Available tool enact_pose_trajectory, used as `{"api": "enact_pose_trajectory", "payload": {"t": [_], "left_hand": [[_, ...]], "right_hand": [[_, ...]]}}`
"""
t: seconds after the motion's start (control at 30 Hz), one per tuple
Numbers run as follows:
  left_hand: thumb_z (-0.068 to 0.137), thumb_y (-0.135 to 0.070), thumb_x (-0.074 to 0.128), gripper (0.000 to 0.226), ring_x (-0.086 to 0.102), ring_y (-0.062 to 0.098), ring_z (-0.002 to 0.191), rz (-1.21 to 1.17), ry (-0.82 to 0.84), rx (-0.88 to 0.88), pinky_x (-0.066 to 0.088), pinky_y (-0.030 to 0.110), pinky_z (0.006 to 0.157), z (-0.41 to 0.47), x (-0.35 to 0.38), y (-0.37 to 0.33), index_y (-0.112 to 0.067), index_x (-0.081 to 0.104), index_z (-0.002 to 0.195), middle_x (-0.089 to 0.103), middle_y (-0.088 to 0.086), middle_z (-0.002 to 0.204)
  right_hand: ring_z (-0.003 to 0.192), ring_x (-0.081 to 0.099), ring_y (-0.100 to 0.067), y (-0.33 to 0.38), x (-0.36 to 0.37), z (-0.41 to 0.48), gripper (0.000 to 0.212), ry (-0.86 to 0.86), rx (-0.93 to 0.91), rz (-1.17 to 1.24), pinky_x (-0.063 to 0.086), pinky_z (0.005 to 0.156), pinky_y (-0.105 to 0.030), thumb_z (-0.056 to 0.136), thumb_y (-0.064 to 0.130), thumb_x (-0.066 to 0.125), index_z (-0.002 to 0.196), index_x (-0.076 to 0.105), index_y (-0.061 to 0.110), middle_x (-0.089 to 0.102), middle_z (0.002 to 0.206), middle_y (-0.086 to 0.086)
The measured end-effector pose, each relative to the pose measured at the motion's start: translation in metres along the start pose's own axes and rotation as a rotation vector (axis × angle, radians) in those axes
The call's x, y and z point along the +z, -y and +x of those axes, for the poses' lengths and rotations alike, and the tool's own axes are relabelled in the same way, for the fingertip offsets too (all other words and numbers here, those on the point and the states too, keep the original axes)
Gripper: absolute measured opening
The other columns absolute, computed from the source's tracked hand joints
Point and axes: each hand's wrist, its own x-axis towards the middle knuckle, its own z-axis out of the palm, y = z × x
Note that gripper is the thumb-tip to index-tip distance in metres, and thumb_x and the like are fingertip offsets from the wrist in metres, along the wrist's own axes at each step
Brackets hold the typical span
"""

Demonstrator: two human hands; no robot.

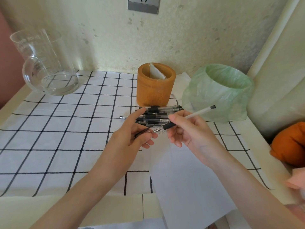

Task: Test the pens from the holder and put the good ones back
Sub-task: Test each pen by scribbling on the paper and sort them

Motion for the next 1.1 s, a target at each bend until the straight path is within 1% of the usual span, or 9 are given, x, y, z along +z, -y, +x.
{"api": "enact_pose_trajectory", "payload": {"t": [0.2, 0.27, 0.4, 0.53, 0.7, 0.8, 0.93, 1.0, 1.1], "left_hand": [[0.090, -0.008, 0.055, 0.052, 0.068, 0.009, 0.078, -0.009, 0.018, -0.021, 0.054, 0.025, 0.079, -0.002, 0.001, 0.000, -0.033, 0.038, 0.133, 0.071, -0.008, 0.088], [0.089, -0.010, 0.056, 0.044, 0.069, 0.012, 0.076, -0.003, 0.018, -0.029, 0.055, 0.027, 0.077, -0.003, 0.002, 0.000, -0.030, 0.046, 0.127, 0.072, -0.004, 0.088], [0.085, -0.021, 0.061, 0.007, 0.063, 0.010, 0.053, 0.019, -0.046, -0.099, 0.052, 0.020, 0.057, -0.004, 0.000, -0.003, -0.018, 0.066, 0.089, 0.070, -0.001, 0.070], [0.086, -0.032, 0.057, 0.022, 0.039, 0.004, 0.040, 0.164, -0.043, -0.061, 0.032, 0.012, 0.042, -0.004, -0.002, -0.002, -0.016, 0.062, 0.071, 0.051, -0.006, 0.046], [0.086, -0.033, 0.056, 0.024, 0.034, 0.005, 0.041, 0.200, -0.054, -0.022, 0.028, 0.013, 0.043, -0.007, 0.001, 0.001, -0.019, 0.058, 0.066, 0.043, -0.008, 0.043], [0.088, -0.035, 0.054, 0.026, 0.034, 0.006, 0.045, 0.188, -0.008, -0.065, 0.030, 0.019, 0.046, -0.007, 0.005, 0.003, -0.020, 0.056, 0.067, 0.042, -0.008, 0.046], [0.089, -0.040, 0.048, 0.028, 0.035, 0.004, 0.042, 0.162, 0.019, -0.048, 0.030, 0.015, 0.044, -0.004, 0.022, 0.000, -0.020, 0.054, 0.070, 0.043, -0.010, 0.045], [0.087, -0.047, 0.045, 0.030, 0.041, 0.004, 0.042, 0.192, 0.020, 0.002, 0.033, 0.014, 0.045, 0.000, 0.029, -0.004, -0.020, 0.055, 0.076, 0.049, -0.010, 0.048], [0.079, -0.063, 0.035, 0.039, 0.055, 0.004, 0.053, 0.284, 0.012, 0.023, 0.045, 0.020, 0.057, 0.006, 0.031, -0.007, -0.029, 0.052, 0.089, 0.062, -0.010, 0.066]], "right_hand": [[0.050, 0.056, -0.019, 0.001, 0.001, -0.002, 0.016, 0.103, 0.009, -0.032, 0.038, 0.041, -0.020, 0.083, 0.019, 0.063, 0.081, 0.055, 0.005, 0.064, 0.063, -0.012], [0.048, 0.053, -0.016, 0.000, 0.002, -0.002, 0.018, 0.112, 0.007, -0.056, 0.038, 0.041, -0.019, 0.077, 0.024, 0.066, 0.078, 0.058, 0.008, 0.063, 0.060, -0.008], [0.043, 0.047, -0.013, 0.001, 0.000, -0.002, 0.017, 0.082, -0.023, 0.002, 0.035, 0.040, -0.018, 0.074, 0.022, 0.067, 0.075, 0.061, 0.007, 0.057, 0.054, -0.004], [0.044, 0.047, -0.014, -0.001, 0.003, -0.002, 0.011, 0.071, -0.024, 0.003, 0.036, 0.041, -0.018, 0.073, 0.019, 0.069, 0.070, 0.062, 0.011, 0.058, 0.054, -0.004], [0.045, 0.048, -0.015, -0.001, 0.002, -0.004, 0.011, 0.085, -0.015, -0.002, 0.036, 0.042, -0.018, 0.072, 0.018, 0.069, 0.072, 0.062, 0.010, 0.059, 0.055, -0.005], [0.044, 0.048, -0.015, 0.001, 0.001, -0.007, 0.012, 0.091, -0.024, -0.070, 0.037, 0.041, -0.018, 0.076, 0.017, 0.069, 0.077, 0.061, 0.007, 0.060, 0.055, -0.006], [0.042, 0.045, -0.010, 0.001, 0.006, -0.005, 0.010, -0.052, -0.122, -0.104, 0.035, 0.041, -0.017, 0.086, 0.015, 0.064, 0.082, 0.060, 0.006, 0.054, 0.051, -0.001], [0.043, 0.043, -0.009, 0.003, 0.007, -0.002, 0.012, -0.093, -0.178, -0.097, 0.035, 0.043, -0.017, 0.088, 0.019, 0.063, 0.083, 0.061, 0.008, 0.051, 0.050, 0.001], [0.044, 0.042, -0.008, 0.017, 0.001, -0.001, 0.018, -0.176, -0.271, -0.134, 0.035, 0.044, -0.017, 0.090, 0.022, 0.060, 0.082, 0.062, 0.006, 0.050, 0.051, 0.003]]}}
